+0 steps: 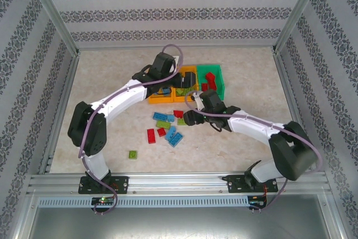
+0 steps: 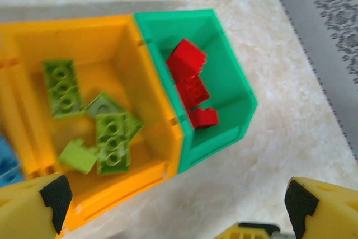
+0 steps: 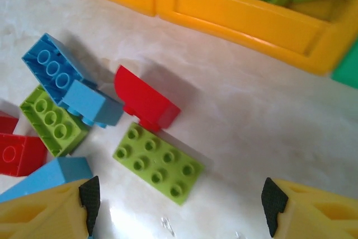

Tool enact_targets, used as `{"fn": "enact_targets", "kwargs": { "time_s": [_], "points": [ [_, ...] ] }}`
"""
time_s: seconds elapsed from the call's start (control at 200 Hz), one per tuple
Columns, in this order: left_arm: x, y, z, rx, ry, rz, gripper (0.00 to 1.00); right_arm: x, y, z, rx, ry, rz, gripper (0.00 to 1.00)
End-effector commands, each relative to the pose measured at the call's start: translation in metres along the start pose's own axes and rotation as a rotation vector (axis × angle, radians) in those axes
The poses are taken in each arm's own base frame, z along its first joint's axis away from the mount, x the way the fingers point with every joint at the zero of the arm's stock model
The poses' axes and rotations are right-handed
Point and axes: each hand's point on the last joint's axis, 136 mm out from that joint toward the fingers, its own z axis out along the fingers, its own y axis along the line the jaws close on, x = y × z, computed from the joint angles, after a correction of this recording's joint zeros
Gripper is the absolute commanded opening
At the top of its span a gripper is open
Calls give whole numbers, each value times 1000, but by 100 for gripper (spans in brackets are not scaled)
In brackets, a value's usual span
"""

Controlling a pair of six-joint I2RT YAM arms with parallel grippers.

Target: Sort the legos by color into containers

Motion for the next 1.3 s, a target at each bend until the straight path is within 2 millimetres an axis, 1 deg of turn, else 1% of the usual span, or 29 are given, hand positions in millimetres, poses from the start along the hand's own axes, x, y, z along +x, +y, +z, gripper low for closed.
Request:
{"fn": "enact_targets", "kwargs": {
  "time_s": [0.0, 0.135, 0.225, 0.29, 0.38, 0.46, 0.53, 0.674, 0.784, 1.059, 1.299],
  "points": [
    [-2, 23, -16, -19, -59, -56, 100, -7, 16, 9, -58, 39, -126, 77],
    [13, 42, -33, -46, -67, -88, 100, -8, 22, 21, -92, 71, -162, 74],
    [19, 51, -43, -63, -69, -103, 100, -4, 29, 29, -132, 117, -195, 72],
    [22, 61, -50, -81, -74, -126, 100, 0, 34, 34, -148, 154, -225, 72],
    [23, 77, -63, -106, -95, -178, 100, 5, 34, 40, -152, 190, -256, 72],
    [26, 90, -74, -121, -109, -221, 100, 5, 35, 44, -158, 198, -276, 73],
    [28, 97, -82, -129, -121, -246, 100, 4, 36, 47, -161, 203, -294, 74],
    [40, 104, -87, -134, -106, -271, 100, 3, 35, 55, -162, 222, -316, 74],
    [44, 110, -90, -143, -105, -282, 100, 3, 32, 61, -145, 238, -326, 75],
    [44, 114, -96, -144, -122, -293, 100, 0, 27, 68, -114, 251, -354, 75],
    [47, 114, -95, -133, -121, -300, 100, 2, 23, 74, -97, 273, -372, 68]
  ]
}}
